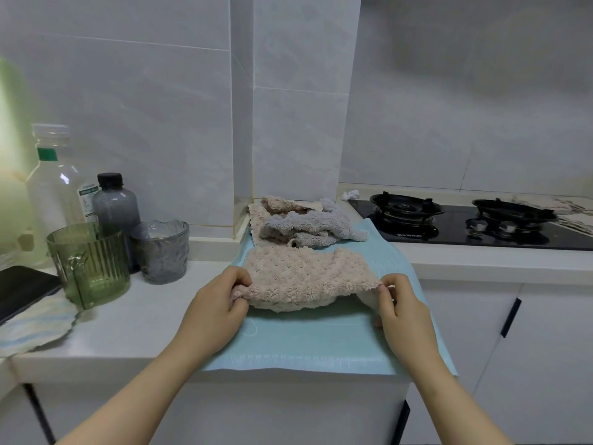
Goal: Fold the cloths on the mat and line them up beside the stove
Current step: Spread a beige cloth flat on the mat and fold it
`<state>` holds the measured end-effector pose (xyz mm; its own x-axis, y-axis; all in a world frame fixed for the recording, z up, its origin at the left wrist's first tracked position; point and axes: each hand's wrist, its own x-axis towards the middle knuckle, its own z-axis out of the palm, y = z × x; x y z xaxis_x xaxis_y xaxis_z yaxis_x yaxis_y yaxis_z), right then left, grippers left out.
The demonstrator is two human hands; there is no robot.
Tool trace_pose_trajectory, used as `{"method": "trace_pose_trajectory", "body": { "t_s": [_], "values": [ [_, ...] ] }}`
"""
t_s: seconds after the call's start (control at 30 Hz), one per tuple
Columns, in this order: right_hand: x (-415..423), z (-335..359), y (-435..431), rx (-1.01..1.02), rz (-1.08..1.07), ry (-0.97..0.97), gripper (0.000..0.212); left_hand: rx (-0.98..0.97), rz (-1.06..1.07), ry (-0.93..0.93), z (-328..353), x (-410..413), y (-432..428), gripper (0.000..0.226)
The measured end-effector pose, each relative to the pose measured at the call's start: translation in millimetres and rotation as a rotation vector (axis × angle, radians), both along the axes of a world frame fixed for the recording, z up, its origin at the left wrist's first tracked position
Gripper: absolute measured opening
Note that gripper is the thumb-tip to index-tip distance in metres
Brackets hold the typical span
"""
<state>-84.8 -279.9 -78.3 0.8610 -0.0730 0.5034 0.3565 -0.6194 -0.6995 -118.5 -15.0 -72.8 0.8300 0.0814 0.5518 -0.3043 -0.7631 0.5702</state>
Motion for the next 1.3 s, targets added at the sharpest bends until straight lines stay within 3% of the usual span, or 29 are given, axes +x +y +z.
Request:
{"method": "trace_pose_trajectory", "body": {
  "t_s": [0.1,0.3,0.53,0.7,0.83,1.07,1.2,1.3],
  "values": [
    [0,1,0,-0.008,0.002,-0.066,0.005,-0.033,0.009,-0.002,1,1,0,0.025],
    [-3,4,-6,-0.062,0.0,-0.016,0.031,0.005,0.01,0.035,3,-1,2,0.028],
    [-24,-3,-39,-0.315,-0.177,0.008,0.026,0.125,-0.096,0.185,10,-13,14,0.031],
    [-42,10,-45,-0.106,0.019,0.144,0.03,0.201,-0.109,0.232,25,-27,21,0.044],
    [-59,22,-47,-0.026,0.111,0.215,0.019,0.243,-0.155,0.271,31,-41,27,0.046],
    [-72,30,-53,0.012,0.167,0.236,0.013,0.326,-0.171,0.275,38,-56,31,0.018],
    [-69,29,-60,0.064,0.23,0.285,0.007,0.254,-0.163,0.305,38,-55,34,0.014],
    [-58,28,-59,0.107,0.234,0.299,0.025,0.074,-0.161,0.313,40,-46,34,0.011]
  ]
}}
